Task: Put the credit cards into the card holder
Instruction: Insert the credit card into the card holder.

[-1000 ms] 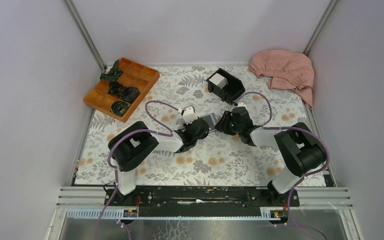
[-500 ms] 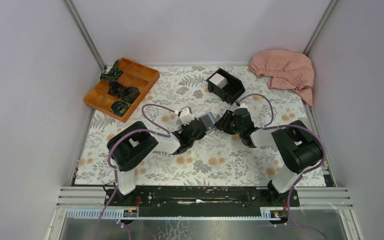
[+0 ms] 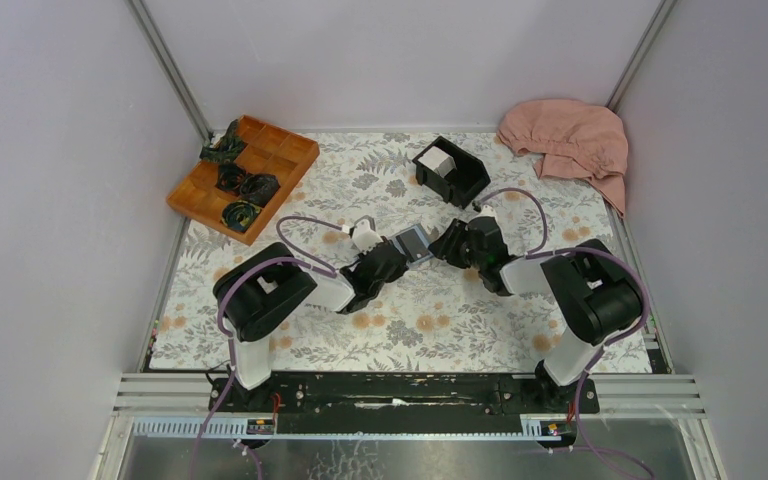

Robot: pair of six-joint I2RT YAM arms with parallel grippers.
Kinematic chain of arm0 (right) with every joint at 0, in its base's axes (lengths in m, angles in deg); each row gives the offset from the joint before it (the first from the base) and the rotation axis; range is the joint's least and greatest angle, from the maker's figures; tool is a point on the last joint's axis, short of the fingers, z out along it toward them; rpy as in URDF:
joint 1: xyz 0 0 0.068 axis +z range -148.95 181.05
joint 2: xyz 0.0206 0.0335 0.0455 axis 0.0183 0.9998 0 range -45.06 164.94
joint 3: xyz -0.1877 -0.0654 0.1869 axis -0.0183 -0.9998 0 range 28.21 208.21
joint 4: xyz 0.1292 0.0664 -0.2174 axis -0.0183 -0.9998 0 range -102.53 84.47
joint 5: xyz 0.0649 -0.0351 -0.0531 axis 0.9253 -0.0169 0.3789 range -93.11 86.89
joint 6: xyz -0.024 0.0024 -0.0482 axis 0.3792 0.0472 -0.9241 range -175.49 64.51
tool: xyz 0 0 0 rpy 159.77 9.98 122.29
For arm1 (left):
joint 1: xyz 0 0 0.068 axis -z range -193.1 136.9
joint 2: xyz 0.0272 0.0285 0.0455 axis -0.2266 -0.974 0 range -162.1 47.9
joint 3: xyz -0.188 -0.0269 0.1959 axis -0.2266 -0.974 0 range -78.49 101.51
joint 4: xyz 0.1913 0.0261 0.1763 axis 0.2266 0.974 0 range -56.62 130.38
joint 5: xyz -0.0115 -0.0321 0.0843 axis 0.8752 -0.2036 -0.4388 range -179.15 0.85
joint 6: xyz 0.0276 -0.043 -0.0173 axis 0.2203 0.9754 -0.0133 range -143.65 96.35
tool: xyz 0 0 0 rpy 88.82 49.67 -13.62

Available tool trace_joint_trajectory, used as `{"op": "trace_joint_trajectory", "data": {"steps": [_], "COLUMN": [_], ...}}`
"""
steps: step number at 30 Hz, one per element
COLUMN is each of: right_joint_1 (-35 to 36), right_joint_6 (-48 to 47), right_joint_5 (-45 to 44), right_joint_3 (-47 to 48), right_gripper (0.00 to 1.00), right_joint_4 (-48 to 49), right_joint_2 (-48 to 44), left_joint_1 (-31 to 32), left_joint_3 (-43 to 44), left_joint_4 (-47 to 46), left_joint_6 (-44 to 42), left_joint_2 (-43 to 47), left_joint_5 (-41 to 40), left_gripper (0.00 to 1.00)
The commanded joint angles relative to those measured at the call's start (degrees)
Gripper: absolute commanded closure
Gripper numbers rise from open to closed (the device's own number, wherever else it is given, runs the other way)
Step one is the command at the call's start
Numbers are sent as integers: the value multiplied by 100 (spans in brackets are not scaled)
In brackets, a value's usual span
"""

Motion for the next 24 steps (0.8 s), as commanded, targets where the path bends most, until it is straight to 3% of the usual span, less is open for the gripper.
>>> {"op": "trace_joint_trajectory", "data": {"steps": [1, 10, 15, 24], "right_joint_1": [14, 9, 9, 7], "right_joint_6": [-273, -464, -470, 241], "right_joint_5": [-237, -418, -24, 1344], "right_joint_3": [17, 176, 340, -127], "right_gripper": [51, 48, 48, 49], "right_joint_4": [-1026, -1289, -1349, 64], "right_joint_2": [353, 501, 810, 1298], "left_joint_1": [-146, -204, -220, -271], "left_joint_3": [-693, -862, -873, -843], "left_joint_4": [2135, 2006, 1951, 1890], "left_joint_6": [-278, -260, -273, -354], "left_joint_2": [-584, -572, -595, -705], "left_joint_5": [118, 149, 178, 251], "left_gripper": [100, 100, 100, 100]}}
